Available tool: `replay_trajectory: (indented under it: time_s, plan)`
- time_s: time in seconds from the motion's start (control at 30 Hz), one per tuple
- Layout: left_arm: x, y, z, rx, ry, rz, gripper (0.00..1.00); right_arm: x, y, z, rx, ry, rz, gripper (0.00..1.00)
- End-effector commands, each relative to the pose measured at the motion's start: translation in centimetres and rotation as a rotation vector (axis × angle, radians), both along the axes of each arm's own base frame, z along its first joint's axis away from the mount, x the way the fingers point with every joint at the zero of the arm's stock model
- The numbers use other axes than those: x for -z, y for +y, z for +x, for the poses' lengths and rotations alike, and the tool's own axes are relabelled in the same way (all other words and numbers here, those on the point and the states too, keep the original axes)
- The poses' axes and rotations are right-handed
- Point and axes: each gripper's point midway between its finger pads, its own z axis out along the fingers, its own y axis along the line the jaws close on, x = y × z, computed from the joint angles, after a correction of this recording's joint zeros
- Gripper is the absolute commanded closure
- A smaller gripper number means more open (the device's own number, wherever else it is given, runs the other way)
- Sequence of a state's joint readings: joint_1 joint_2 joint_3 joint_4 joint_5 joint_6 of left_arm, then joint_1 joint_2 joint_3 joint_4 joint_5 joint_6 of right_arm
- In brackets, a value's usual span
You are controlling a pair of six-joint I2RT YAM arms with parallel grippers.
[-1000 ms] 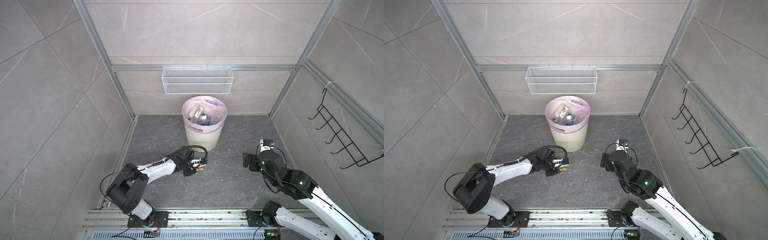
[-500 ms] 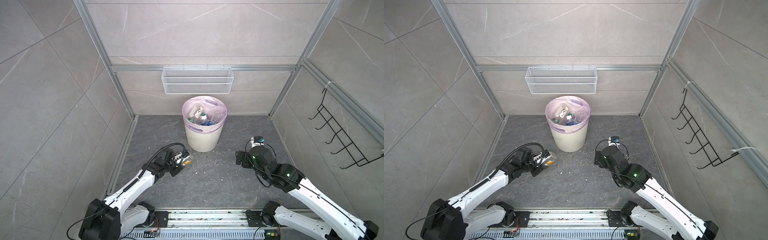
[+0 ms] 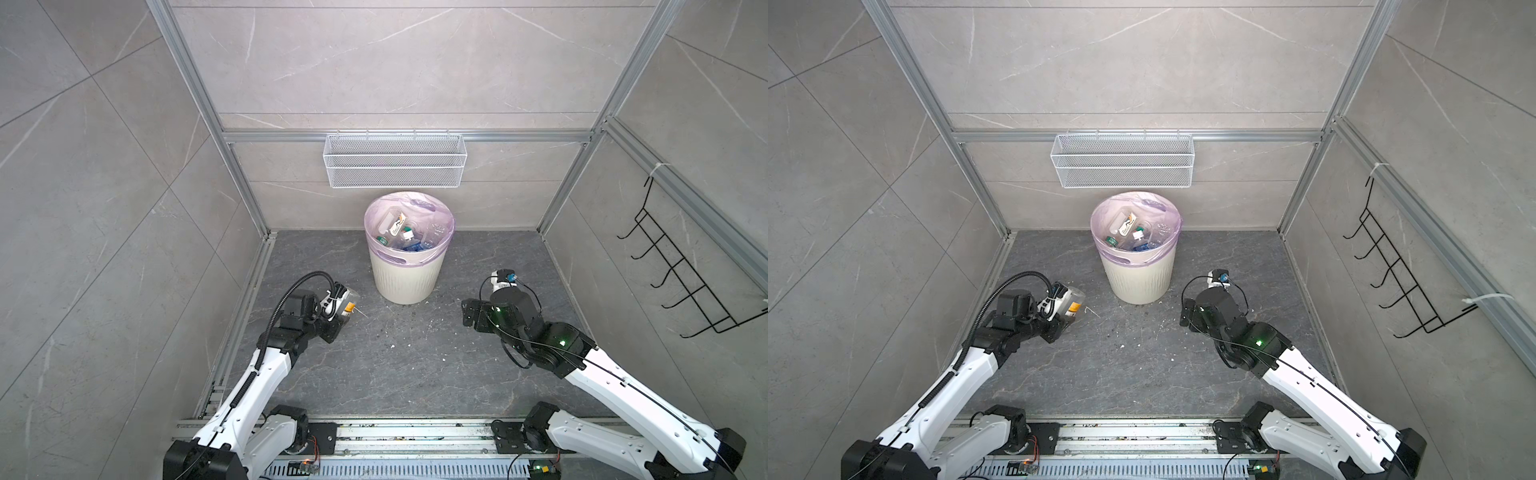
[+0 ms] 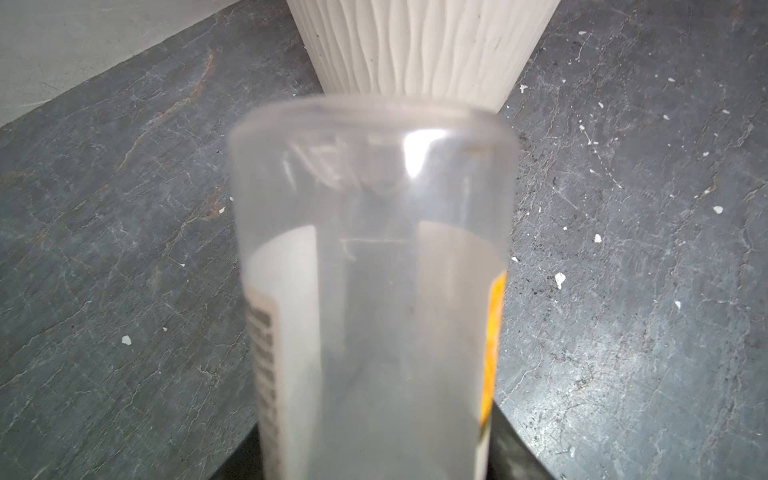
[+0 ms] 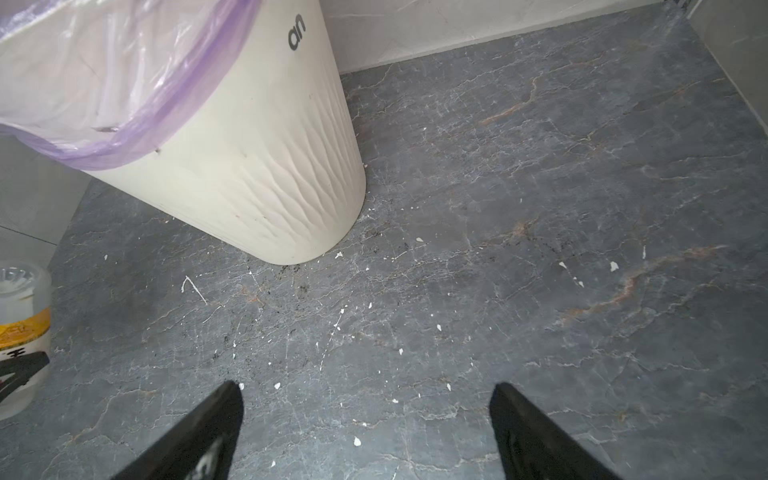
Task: Throw the plastic bottles in the bin
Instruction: 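Carry the orange-labelled bottle over the bin and open the left gripper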
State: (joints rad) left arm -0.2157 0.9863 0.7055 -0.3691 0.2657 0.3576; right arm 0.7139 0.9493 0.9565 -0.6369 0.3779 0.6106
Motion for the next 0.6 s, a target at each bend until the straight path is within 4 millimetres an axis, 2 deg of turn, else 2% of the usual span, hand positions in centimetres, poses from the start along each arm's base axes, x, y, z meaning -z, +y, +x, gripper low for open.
replay_trajectory:
  time_s: [0.0,0.3,0.4,0.57]
  plan:
    - [-5.0,-0.7,1.5,-0.015,-0.072,-0.08,0.7,0.7,0.2,0.1,-0.002,0.007,0.0,0.05]
    - [-13.3,-2.0,4.2,-0.012,-0.142,-0.149,0.69,1.4,0.6,0.3,-0.008,0.013,0.0,0.05]
    - [-16.2,-3.2,5.4,0.004,-0.173,-0.158,0.68,1.5,0.7,0.4,-0.011,0.014,-0.001,0.05]
    - [-21.6,-6.6,7.5,0.059,-0.225,-0.186,0.69,1.2,0.6,0.4,-0.006,0.007,0.007,0.05]
